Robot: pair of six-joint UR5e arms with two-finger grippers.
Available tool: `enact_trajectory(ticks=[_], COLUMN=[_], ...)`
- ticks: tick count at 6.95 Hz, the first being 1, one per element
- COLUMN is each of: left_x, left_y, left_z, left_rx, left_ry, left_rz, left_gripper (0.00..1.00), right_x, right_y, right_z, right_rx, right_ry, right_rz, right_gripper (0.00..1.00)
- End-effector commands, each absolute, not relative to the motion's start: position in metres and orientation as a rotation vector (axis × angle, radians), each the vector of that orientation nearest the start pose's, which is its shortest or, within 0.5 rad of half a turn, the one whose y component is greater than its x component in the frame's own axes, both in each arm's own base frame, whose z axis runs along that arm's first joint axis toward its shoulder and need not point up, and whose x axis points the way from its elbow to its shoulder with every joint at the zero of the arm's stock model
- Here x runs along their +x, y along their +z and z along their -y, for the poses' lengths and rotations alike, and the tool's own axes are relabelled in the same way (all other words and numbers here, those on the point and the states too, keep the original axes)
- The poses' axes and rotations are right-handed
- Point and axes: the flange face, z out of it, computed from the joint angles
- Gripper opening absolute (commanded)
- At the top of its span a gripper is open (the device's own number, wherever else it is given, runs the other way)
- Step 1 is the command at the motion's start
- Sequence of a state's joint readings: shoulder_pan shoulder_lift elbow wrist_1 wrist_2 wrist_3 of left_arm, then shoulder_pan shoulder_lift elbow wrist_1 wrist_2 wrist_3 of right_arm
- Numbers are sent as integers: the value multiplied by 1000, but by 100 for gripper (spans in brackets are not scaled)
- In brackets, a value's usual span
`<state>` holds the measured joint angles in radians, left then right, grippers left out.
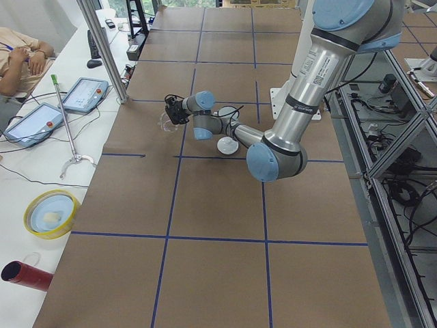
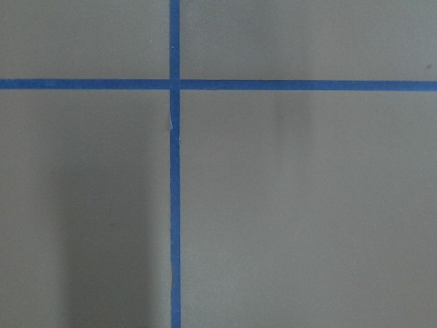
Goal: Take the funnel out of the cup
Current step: 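Carry the funnel farther from the robot and set it down, then release the funnel and move the left gripper to the white lid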
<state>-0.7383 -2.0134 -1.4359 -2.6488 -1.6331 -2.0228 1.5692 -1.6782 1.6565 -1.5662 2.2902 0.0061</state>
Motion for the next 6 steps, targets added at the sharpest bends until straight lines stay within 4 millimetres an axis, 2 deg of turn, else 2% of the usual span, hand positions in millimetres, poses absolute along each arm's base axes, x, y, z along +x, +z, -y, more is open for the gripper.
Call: enact_trajectory(ticks=[1,2,3,4,6], left_x=[343,332,325,315,351], left_y=[323,322,335,343,377], left_z=[482,461,463,452,428], left_rx=[142,75,36,7,-135], left_ry=[-800,-717,-674,-663,-593], left_rz=[-1230,-1083,-916,-820,-750], left_gripper=[100,100,100,100,100], right_x=[67,67,67,67,67], right_y=[669,670,670,670,670], right_z=[446,445,445,445,445], right_rx=[-17,-19,-19,-19,-19], right_ry=[10,10,10,10,10], right_rz=[719,719,719,719,719], right_gripper=[100,100,100,100,100])
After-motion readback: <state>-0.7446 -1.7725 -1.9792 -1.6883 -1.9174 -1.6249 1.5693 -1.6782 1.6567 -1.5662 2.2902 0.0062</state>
